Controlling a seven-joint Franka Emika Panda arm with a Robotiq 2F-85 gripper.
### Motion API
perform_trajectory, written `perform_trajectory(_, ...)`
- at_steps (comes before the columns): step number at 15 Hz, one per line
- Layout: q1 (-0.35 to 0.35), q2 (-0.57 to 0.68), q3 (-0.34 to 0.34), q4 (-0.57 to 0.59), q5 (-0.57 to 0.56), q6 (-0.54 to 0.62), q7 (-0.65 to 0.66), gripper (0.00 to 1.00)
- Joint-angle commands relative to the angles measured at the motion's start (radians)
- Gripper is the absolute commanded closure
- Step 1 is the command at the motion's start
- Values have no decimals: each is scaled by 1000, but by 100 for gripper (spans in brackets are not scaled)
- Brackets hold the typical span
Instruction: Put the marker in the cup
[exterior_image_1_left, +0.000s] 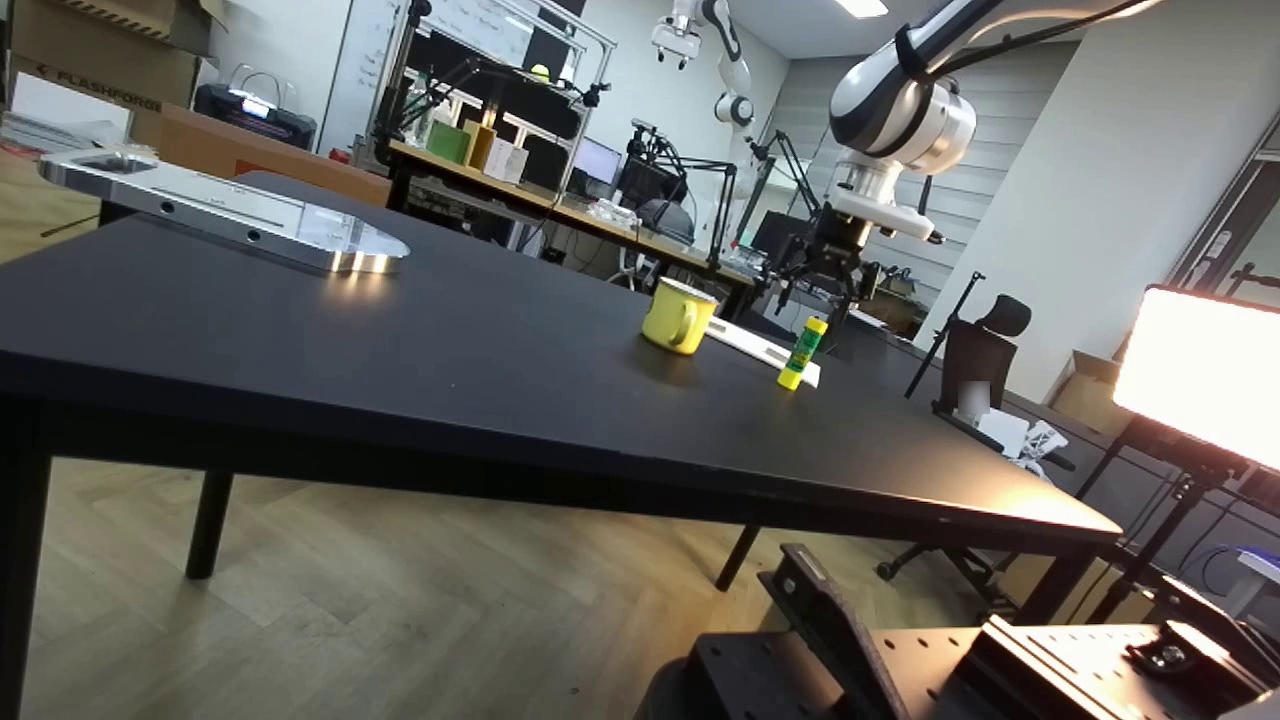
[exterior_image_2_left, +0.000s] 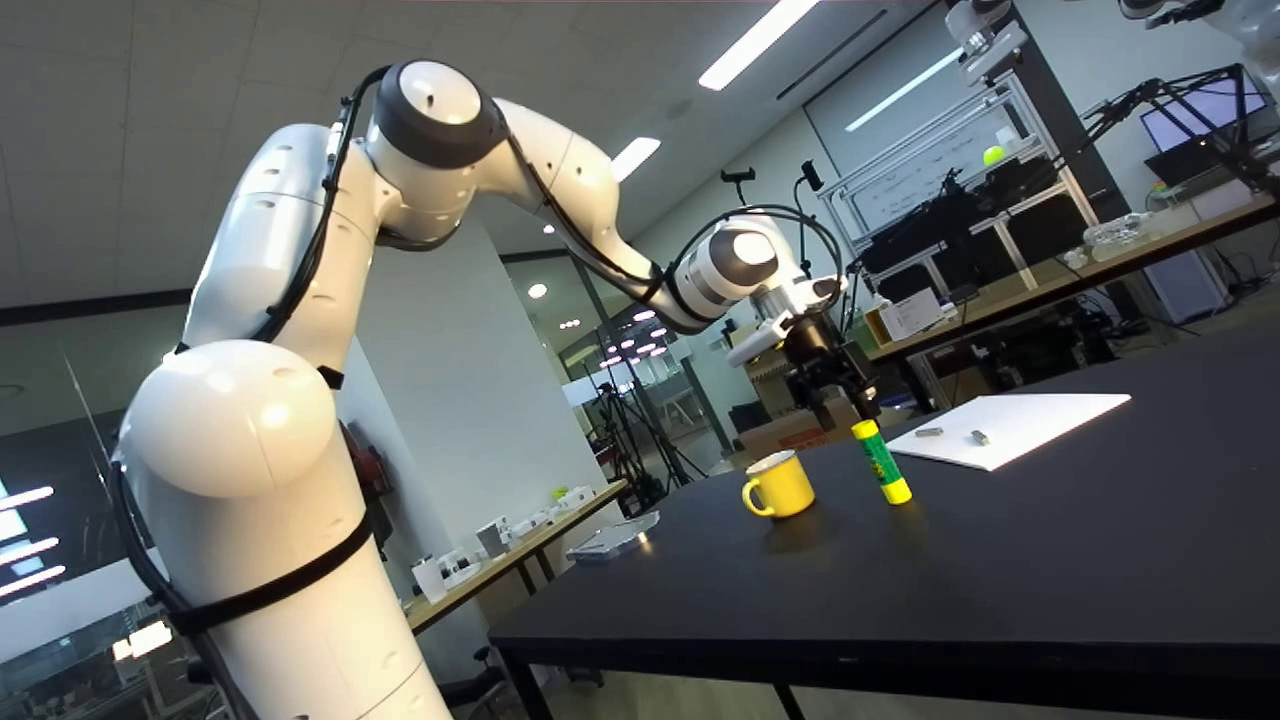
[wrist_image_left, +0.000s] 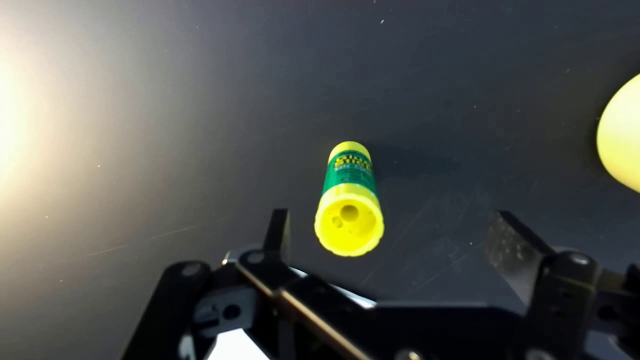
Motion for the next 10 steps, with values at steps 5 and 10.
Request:
perform_trajectory(5,13,-4,-18,-56,0,94,38,0)
perform_trajectory(10,29,-3,-31,-84,-12,155,58,32)
